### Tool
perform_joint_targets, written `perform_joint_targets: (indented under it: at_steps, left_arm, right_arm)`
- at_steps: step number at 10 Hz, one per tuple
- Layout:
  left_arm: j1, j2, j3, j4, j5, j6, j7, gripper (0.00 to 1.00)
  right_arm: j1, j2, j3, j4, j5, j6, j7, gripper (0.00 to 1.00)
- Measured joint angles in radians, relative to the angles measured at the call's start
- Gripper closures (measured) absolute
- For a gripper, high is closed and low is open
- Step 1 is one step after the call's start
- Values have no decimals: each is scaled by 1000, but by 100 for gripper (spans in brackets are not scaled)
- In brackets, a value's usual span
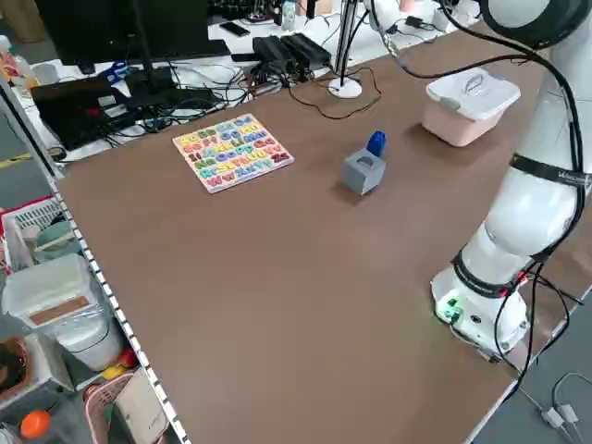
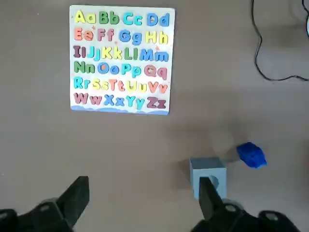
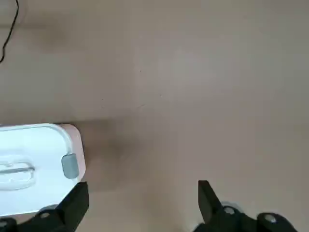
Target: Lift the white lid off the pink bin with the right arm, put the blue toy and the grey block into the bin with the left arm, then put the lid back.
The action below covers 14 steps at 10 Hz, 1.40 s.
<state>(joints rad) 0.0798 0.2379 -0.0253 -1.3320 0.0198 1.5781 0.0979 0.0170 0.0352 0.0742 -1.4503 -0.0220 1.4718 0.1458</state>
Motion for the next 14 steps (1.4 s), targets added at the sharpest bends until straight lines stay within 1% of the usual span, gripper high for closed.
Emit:
perform_joint_targets:
  at_steps: [3, 5, 7, 9, 10, 11, 13, 14]
  left_arm:
    - [-4, 0, -27, 0, -4, -13, 1, 0]
    - [-6, 0, -82, 0, -6, -14, -20, 0]
    - [-10, 0, -125, -1, -37, -14, -61, 0]
    - [-10, 0, -132, -1, -66, -14, -86, 0]
    - [-10, 0, -145, -4, -68, -14, -115, 0]
    - [-10, 0, -166, -8, -68, -14, -145, 0]
    - [-12, 0, -200, -17, -68, -12, -192, 0]
    - [-13, 0, -208, -22, -68, -11, -227, 0]
  right_arm:
    - [-1, 0, -1, 0, 0, -1, 0, 0]
    - [-2, 0, -1, 0, 0, -2, 0, 0]
    - [-3, 0, -1, 0, 0, -2, 0, 0]
    - [-3, 0, 1, 1, 1, 0, 7, 0]
    - [-2, 0, 5, 1, 4, 4, 56, 0]
    - [10, 0, 10, 1, 13, 13, 162, 0]
    - [102, 5, 18, -4, 30, 51, 478, 0]
    - [153, 17, 22, -12, 63, 78, 653, 0]
